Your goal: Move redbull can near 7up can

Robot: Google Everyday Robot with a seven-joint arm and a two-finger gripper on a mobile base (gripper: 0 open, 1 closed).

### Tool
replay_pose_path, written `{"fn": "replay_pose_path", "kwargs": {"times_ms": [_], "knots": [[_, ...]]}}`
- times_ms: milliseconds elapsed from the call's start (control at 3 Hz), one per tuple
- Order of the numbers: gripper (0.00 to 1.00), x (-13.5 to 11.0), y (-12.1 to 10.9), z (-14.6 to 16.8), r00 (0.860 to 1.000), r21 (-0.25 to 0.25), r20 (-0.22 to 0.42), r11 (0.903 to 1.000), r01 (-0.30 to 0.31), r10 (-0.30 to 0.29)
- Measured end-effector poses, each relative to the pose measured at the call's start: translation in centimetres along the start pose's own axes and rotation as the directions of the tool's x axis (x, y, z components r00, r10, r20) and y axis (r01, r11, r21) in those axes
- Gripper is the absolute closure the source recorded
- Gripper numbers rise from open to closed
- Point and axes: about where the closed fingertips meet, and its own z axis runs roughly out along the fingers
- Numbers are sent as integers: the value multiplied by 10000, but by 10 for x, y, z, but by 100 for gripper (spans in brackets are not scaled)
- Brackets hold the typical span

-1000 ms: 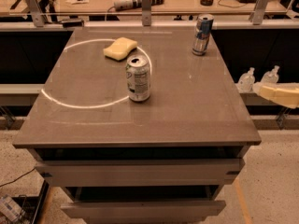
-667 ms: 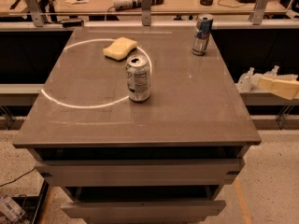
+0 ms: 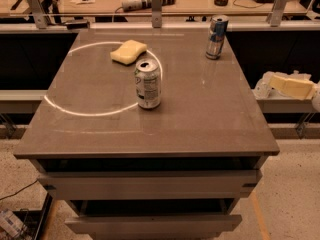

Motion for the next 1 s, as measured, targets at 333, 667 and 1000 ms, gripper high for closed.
{"fn": "replay_pose_path", "kwargs": {"times_ms": [333, 667, 1000], "knots": [[0, -7, 3, 31, 9995, 45, 265, 9998, -184, 183], [0, -15, 14, 69, 9998, -281, 175, 9996, -90, 95], [0, -10, 18, 103, 9997, -608, -240, 9981, -1, -13]]}}
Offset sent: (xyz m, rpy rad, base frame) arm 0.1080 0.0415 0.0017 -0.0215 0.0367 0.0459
